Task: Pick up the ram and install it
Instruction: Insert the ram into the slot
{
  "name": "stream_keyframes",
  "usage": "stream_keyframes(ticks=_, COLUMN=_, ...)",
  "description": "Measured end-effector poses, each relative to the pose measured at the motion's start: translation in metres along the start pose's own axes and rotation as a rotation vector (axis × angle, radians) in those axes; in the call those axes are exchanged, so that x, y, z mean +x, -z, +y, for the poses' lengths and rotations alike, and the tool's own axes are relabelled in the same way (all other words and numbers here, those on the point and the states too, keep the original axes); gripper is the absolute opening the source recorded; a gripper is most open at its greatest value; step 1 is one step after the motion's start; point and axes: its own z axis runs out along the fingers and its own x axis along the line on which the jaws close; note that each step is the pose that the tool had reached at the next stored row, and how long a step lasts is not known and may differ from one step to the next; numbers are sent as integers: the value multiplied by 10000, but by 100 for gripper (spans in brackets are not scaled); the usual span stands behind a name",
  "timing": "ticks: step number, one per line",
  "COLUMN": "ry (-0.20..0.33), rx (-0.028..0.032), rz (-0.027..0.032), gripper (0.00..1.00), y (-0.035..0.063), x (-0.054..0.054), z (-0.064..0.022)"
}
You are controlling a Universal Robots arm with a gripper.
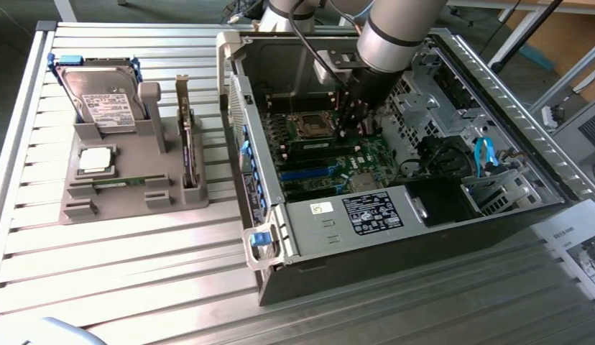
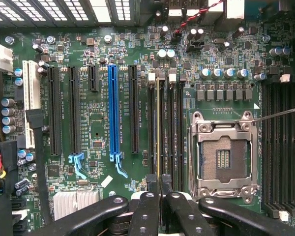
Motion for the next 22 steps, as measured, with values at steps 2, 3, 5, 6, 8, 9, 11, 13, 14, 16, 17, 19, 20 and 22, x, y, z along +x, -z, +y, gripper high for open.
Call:
stream_keyframes(ticks=2, ry=-1, rx=0, rz=0, gripper=12, y=0, x=0, z=-1)
stream_keyframes(ticks=3, ry=-2, rx=0, rz=-1, gripper=12, y=0, x=0, z=-1)
stream_keyframes(ticks=5, ry=-1, rx=1, rz=-2, gripper=12, y=-3, x=0, z=-2)
stream_keyframes(ticks=6, ry=0, rx=1, rz=-3, gripper=12, y=-7, x=2, z=-2)
stream_keyframes(ticks=8, ry=-1, rx=0, rz=0, gripper=12, y=-16, x=6, z=-2)
stream_keyframes(ticks=9, ry=0, rx=1, rz=-2, gripper=12, y=-23, x=7, z=-2)
stream_keyframes(ticks=11, ry=-1, rx=0, rz=-1, gripper=12, y=-31, x=8, z=-2)
stream_keyframes(ticks=13, ry=-1, rx=0, rz=2, gripper=12, y=-36, x=9, z=-2)
stream_keyframes(ticks=14, ry=-1, rx=0, rz=2, gripper=12, y=-36, x=9, z=-3)
stream_keyframes(ticks=16, ry=0, rx=0, rz=-1, gripper=12, y=-38, x=9, z=-3)
stream_keyframes(ticks=17, ry=0, rx=1, rz=-4, gripper=12, y=-42, x=8, z=-3)
stream_keyframes(ticks=19, ry=0, rx=0, rz=-2, gripper=12, y=-49, x=9, z=-3)
stream_keyframes(ticks=20, ry=0, rx=-1, rz=2, gripper=12, y=-51, x=10, z=-3)
stream_keyframes(ticks=22, ry=0, rx=0, rz=-1, gripper=12, y=-52, x=9, z=-3)
